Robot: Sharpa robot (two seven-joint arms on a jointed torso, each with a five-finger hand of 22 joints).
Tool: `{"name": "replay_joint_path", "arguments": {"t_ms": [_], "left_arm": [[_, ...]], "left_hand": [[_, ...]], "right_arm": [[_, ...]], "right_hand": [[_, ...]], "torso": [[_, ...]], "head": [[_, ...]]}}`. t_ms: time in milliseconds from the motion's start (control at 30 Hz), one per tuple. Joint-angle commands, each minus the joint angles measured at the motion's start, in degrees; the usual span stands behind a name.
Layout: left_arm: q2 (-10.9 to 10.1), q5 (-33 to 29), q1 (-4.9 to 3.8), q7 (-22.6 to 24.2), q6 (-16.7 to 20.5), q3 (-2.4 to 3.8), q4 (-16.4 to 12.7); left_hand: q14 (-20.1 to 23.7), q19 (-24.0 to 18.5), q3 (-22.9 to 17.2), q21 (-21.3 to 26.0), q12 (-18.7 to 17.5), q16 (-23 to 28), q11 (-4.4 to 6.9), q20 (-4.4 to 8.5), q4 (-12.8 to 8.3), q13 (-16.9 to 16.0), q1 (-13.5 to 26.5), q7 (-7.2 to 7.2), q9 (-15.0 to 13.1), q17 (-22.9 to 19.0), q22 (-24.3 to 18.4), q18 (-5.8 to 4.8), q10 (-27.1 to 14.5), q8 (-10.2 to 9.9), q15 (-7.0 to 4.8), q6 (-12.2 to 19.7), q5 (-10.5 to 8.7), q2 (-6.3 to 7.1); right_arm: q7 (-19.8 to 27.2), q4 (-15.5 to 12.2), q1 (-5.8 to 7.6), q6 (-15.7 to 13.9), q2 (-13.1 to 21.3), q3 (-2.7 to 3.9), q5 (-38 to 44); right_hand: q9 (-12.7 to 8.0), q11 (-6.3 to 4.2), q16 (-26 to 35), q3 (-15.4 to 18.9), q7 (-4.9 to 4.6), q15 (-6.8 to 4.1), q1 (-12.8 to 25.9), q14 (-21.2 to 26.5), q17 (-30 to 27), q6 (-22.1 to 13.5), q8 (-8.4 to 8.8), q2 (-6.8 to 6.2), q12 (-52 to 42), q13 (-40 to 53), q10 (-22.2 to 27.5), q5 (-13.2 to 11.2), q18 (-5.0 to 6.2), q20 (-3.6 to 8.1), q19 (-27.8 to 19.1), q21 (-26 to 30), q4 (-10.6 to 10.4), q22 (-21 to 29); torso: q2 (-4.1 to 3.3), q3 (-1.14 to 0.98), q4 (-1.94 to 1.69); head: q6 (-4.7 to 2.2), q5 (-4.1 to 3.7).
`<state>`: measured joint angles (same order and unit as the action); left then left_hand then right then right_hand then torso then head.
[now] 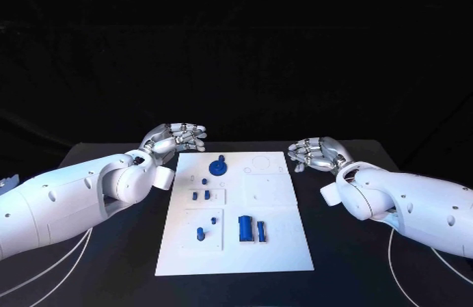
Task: Assemble the parts on the task board
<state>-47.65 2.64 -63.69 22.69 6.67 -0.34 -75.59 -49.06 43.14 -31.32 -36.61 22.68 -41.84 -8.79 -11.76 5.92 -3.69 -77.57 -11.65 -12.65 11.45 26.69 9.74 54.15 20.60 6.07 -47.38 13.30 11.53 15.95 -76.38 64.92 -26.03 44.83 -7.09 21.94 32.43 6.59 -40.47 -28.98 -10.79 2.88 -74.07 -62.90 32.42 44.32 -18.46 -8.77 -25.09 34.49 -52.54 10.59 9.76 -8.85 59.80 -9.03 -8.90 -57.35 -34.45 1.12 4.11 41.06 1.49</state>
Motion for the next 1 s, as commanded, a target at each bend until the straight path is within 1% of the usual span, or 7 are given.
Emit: {"name": "replay_joint_path", "arguments": {"t_ms": [33,333,367,567,600,633,1000], "left_arm": [[1.33,-5.01,0.76,5.95,1.98,0.04,2.1],[4.71,-8.48,3.1,9.33,4.51,0.14,6.56],[4.24,-5.23,2.85,5.39,2.6,0.04,5.95],[4.15,-5.04,2.9,5.52,5.28,0.06,4.39],[4.11,-4.97,2.92,5.56,6.14,0.07,3.89],[4.08,-4.9,2.93,5.61,7.09,0.08,3.34],[3.41,-3.55,3.29,6.5,25.2,0.23,-7.23]], "left_hand": [[1.7,-2.43,-0.11,9.87,-5.33,9.61,-0.85,-2.71,0.62,0.11,0.68,0.56,-0.04,-2.35,-6.3,0.32,0.35,-0.84,1.75,1.43,-0.21,-0.21],[5.63,-3.77,2.1,24.31,-14.24,23.97,-2.46,-4.86,0.95,0.09,0.53,1.72,1.64,-5.12,-16.3,-0.47,-0.59,-3.5,4.4,2.46,-0.13,-1.02],[49.06,-43.14,31.32,36.61,-22.68,41.84,8.79,11.76,-5.92,3.69,23.59,11.65,12.65,-11.45,-26.69,-9.74,-54.15,-20.6,-6.07,47.38,-13.3,-11.53],[49.06,-43.14,31.32,36.61,-22.68,41.84,8.79,11.76,-5.92,3.69,34.09,11.65,12.65,-11.45,-26.69,-9.74,-54.15,-20.6,-6.07,47.38,-13.3,-11.53],[49.06,-43.14,31.32,36.61,-22.68,41.84,8.79,11.76,-5.92,3.69,36.01,11.65,12.65,-11.45,-26.69,-9.74,-54.15,-20.6,-6.07,47.38,-13.3,-11.53],[49.06,-43.14,31.32,36.61,-22.68,41.84,8.79,11.76,-5.92,3.69,77.57,11.65,12.65,-11.45,-26.69,-9.74,-54.15,-20.6,-6.07,47.38,-13.3,-11.53],[49.06,-43.14,31.32,36.61,-22.68,41.84,8.79,11.76,-5.92,3.69,77.57,11.65,12.65,-11.45,-26.69,-9.74,-54.15,-20.6,-6.07,47.38,-13.3,-11.53]], "right_arm": [[8.33,4.22,0.2,4.7,-1.89,0.17,-12.51],[10.3,10.62,0.39,8.45,-5.49,0.43,-14.95],[7.01,9.92,0.37,4.29,-5.0,0.4,-11.71],[7.79,7.24,-0.21,1.73,-4.44,1.16,-12.87],[8.04,6.38,-0.4,0.92,-4.27,1.41,-13.25],[8.32,5.43,-0.61,0.02,-4.07,1.68,-13.66],[12.72,-9.71,-3.91,-14.41,-0.94,5.99,-20.26]], "right_hand": [[-2.06,1.42,8.98,-1.56,-0.81,1.6,0.35,3.29,-4.35,0.22,1.74,-0.37,5.46,-7.83,-0.42,-1.35,0.35,-1.56,-2.67,4.5,0.56,5.17],[-7.34,3.1,24.01,-0.95,-1.59,4.22,1.85,5.58,-13.09,1.59,7.18,1.11,14.86,-23.9,-2.15,-2.05,0.71,-4.6,-7.03,5.37,2.92,20.23],[-32.43,-6.59,40.47,28.98,10.79,-2.88,23.31,62.9,-32.42,-44.32,18.46,8.77,25.09,-34.49,52.54,-10.59,-9.76,8.85,-59.8,9.03,8.9,57.35],[-32.43,-6.59,40.47,28.98,10.79,-2.88,33.4,62.9,-32.42,-44.32,18.46,8.77,25.09,-34.49,52.54,-10.59,-9.76,8.85,-59.8,9.03,8.9,57.35],[-32.43,-6.59,40.47,28.98,10.79,-2.88,74.07,62.9,-32.42,-44.32,18.46,8.77,25.09,-34.49,52.54,-10.59,-9.76,8.85,-59.8,9.03,8.9,57.35],[-32.43,-6.59,40.47,28.98,10.79,-2.88,74.07,62.9,-32.42,-44.32,18.46,8.77,25.09,-34.49,52.54,-10.59,-9.76,8.85,-59.8,9.03,8.9,57.35],[-32.43,-6.59,40.47,28.98,10.79,-2.88,74.07,62.9,-32.42,-44.32,18.46,8.77,25.09,-34.49,52.54,-10.59,-9.76,8.85,-59.8,9.03,8.9,57.35]], "torso": [[1.01,-0.12,-0.32],[1.51,-0.67,-0.41],[1.23,-0.34,-0.43],[1.81,-0.56,-1.47],[1.99,-0.63,-1.8],[2.2,-0.7,-2.17],[3.27,-1.12,-4.11]], "head": [[-1.15,-0.01],[-2.19,0.9],[-1.92,0.46],[-3.27,-0.09],[-3.69,-0.27],[-4.17,-0.46],[-6.68,-1.49]]}}
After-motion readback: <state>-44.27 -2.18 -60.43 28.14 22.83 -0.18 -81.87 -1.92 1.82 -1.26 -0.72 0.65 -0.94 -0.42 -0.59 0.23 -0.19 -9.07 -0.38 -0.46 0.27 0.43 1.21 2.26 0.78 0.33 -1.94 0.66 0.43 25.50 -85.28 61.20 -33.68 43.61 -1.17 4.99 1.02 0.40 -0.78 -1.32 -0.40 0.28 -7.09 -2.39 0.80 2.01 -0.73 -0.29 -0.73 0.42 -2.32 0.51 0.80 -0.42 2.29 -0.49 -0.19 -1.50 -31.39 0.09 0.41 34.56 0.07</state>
